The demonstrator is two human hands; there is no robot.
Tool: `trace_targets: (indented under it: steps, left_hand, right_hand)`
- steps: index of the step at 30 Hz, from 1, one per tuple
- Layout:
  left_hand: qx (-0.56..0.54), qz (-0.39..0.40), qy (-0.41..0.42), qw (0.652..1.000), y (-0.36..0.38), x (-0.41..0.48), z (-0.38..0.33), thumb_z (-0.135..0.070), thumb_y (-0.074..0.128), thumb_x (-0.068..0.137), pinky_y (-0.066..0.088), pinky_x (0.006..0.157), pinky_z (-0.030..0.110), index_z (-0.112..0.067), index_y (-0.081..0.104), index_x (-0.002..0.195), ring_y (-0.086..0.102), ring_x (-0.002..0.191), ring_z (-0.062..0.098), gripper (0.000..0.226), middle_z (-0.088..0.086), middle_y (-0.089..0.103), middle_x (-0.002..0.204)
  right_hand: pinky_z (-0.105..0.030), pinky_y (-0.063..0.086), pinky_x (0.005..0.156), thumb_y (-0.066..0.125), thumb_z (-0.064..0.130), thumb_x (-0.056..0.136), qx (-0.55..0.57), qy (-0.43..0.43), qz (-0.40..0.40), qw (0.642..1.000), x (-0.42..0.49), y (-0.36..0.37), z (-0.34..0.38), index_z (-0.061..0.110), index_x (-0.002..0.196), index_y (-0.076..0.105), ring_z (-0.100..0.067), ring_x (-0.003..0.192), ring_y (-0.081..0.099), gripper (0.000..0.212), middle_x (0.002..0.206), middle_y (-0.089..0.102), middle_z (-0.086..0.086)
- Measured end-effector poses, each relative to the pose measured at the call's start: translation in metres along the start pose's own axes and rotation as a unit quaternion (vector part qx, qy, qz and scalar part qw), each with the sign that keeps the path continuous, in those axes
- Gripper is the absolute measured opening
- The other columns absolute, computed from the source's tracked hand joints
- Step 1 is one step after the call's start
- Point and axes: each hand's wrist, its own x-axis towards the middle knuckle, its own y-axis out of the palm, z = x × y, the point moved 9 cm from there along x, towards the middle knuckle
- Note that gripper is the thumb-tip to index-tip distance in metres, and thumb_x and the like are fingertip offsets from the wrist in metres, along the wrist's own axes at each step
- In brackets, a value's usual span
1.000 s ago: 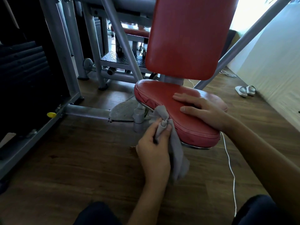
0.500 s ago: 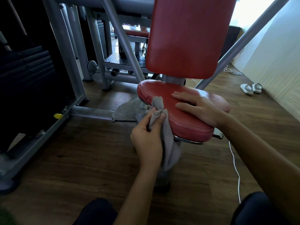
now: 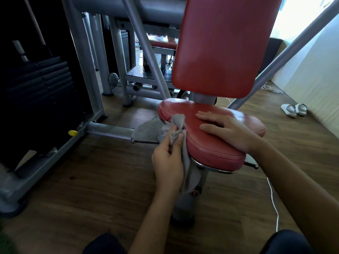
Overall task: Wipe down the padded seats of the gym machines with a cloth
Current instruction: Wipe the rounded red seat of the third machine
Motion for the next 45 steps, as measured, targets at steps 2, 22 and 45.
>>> trace_targets:
  steps: [2, 22, 45]
  left_hand:
    - [0.033, 0.026, 0.015, 0.999, 0.000, 0.016, -0.004, -0.036, 0.058, 0.099, 0.052, 0.106, 0.034, -0.023, 0.060, 0.139, 0.060, 0.120, -0.004, 0.041, -0.014, 0.068, 0.128]
    - [0.060, -0.096, 0.026, 0.993, -0.058, 0.083, -0.009, -0.025, 0.056, 0.102, 0.048, 0.077, 0.005, -0.017, 0.066, 0.126, 0.064, 0.109, 0.010, 0.028, -0.003, 0.071, 0.113]
    - [0.078, -0.066, 0.009, 0.995, -0.009, 0.073, 0.036, -0.033, 0.068, 0.093, 0.049, 0.107, 0.033, -0.014, 0.062, 0.136, 0.061, 0.123, 0.007, 0.047, -0.002, 0.068, 0.131]
  right_hand:
    - [-0.041, 0.022, 0.124, 0.052, 0.076, 0.076, -0.005, -0.002, 0.004, 1.000, 0.002, 0.001, 0.000, 0.043, 0.139, 0.055, 0.005, 0.144, 0.032, 0.071, 0.149, 0.046, 0.025]
    - [-0.028, 0.022, 0.118, 0.050, 0.044, 0.102, -0.104, 0.059, 0.064, 0.991, 0.063, 0.002, -0.001, 0.028, 0.144, 0.052, -0.014, 0.143, 0.038, 0.045, 0.153, 0.045, 0.005]
    - [-0.041, 0.005, 0.126, 0.039, 0.054, 0.101, -0.173, 0.076, 0.102, 0.977, 0.071, 0.019, -0.009, 0.036, 0.158, 0.020, -0.022, 0.155, 0.008, 0.063, 0.167, 0.010, 0.014]
